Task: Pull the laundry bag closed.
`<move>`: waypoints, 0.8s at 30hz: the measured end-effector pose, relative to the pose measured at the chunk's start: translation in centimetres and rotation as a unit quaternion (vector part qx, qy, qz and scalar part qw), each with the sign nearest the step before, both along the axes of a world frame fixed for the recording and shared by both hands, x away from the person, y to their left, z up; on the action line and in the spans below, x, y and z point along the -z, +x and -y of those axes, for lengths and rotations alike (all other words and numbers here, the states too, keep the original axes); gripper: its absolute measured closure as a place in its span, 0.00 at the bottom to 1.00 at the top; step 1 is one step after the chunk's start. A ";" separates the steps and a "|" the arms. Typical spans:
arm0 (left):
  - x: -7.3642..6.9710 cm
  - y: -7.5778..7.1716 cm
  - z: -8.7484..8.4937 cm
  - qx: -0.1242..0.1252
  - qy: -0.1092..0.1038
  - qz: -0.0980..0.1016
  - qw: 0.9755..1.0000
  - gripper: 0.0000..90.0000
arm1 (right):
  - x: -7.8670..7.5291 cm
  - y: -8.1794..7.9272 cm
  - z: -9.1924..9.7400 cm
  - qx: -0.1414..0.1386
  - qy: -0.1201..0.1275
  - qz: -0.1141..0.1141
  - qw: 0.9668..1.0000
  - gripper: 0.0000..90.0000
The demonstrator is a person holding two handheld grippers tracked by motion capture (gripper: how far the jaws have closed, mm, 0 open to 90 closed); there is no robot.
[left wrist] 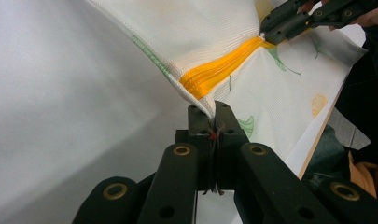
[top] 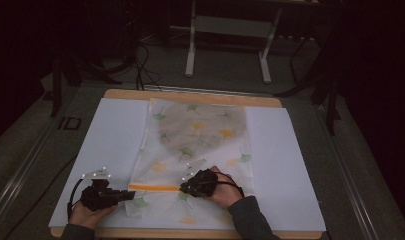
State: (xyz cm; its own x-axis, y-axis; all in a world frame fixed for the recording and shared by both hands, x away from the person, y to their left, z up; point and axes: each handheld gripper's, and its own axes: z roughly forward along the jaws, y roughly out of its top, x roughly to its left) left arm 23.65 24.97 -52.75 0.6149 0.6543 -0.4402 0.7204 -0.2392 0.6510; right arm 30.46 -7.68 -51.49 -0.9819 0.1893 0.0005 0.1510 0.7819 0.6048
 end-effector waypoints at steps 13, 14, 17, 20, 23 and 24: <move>0.0 0.0 0.0 0.000 -0.002 0.000 1.000 0.98 | -0.7 0.1 0.7 -0.001 -0.011 0.002 1.000 0.94; 0.0 0.0 0.0 0.001 -0.002 0.000 1.000 0.98 | -0.8 0.1 0.7 -0.002 -0.012 0.000 1.000 0.94; 0.0 0.0 0.0 0.001 -0.003 0.001 1.000 0.98 | -1.1 0.1 0.7 -0.002 -0.017 0.003 1.000 0.94; 0.0 0.0 0.0 0.001 -0.002 0.001 1.000 0.98 | -1.2 0.2 0.8 -0.001 -0.018 0.003 1.000 0.94; 0.0 0.0 0.0 0.000 -0.001 0.001 1.000 0.98 | -1.2 0.1 1.1 0.000 -0.018 0.002 1.000 0.94; 0.0 0.0 0.0 0.001 -0.002 0.001 1.000 0.98 | -1.2 0.1 1.2 0.002 -0.019 0.004 1.000 0.94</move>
